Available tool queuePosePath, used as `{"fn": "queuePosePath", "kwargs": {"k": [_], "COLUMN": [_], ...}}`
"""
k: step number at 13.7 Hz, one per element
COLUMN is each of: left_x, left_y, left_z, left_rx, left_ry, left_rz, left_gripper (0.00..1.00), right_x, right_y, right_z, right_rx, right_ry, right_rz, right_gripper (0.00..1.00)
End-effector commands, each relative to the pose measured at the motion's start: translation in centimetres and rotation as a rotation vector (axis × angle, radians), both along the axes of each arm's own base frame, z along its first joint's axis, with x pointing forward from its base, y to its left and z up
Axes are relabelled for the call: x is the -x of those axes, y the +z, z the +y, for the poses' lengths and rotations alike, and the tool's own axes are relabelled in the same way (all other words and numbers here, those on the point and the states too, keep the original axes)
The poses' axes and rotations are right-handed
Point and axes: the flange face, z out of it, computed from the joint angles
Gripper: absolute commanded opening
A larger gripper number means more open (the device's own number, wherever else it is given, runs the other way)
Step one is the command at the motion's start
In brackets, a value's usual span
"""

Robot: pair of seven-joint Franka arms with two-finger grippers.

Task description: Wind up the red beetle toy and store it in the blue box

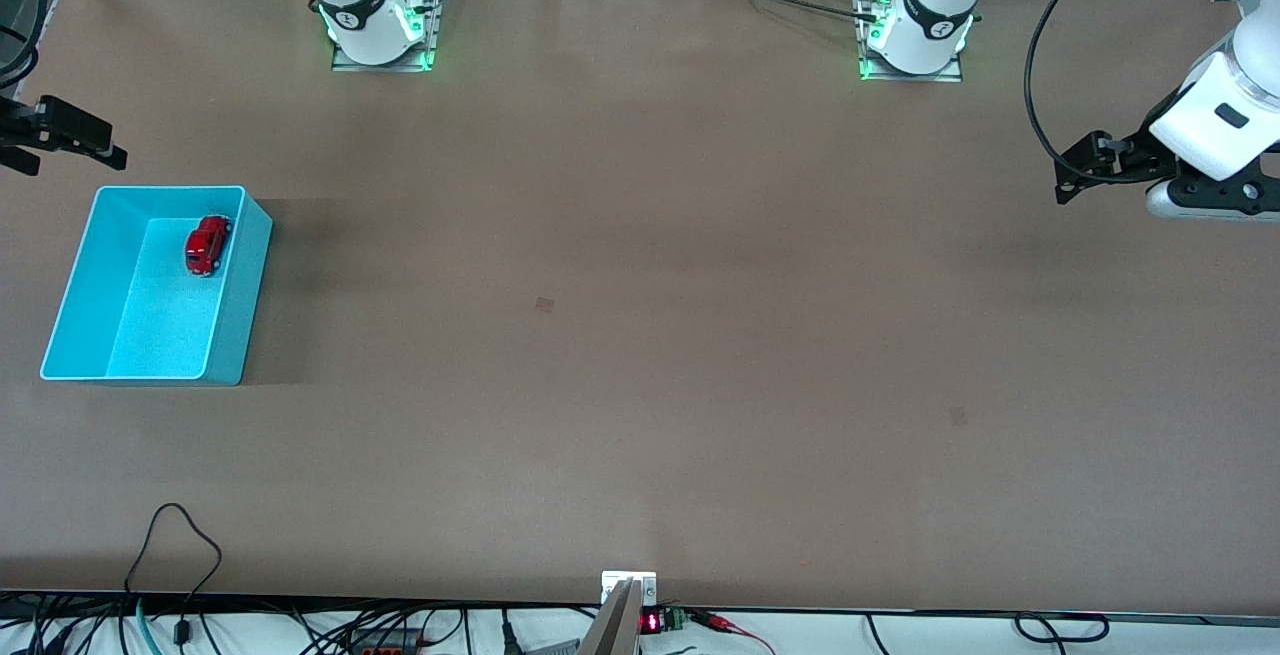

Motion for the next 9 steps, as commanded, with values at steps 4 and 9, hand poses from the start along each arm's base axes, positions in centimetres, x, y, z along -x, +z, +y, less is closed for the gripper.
{"fn": "queuePosePath", "kwargs": {"k": [4,9], "left_x": [0.6,0.6], "left_y": [0.4,0.4], "left_z": [0.0,0.1], "left_rx": [0.008,0.008], "left_ry": [0.004,0.001], "left_rz": [0.001,0.001], "left_gripper": [1.0,1.0], "right_x": [-0.1,-0.1], "right_y": [0.6,0.4], "right_z": [1.5,1.5], "right_rx": [0.098,0.091], "right_ry": [0.027,0.021], "right_rz": [0.004,0.008], "right_gripper": [1.0,1.0]}}
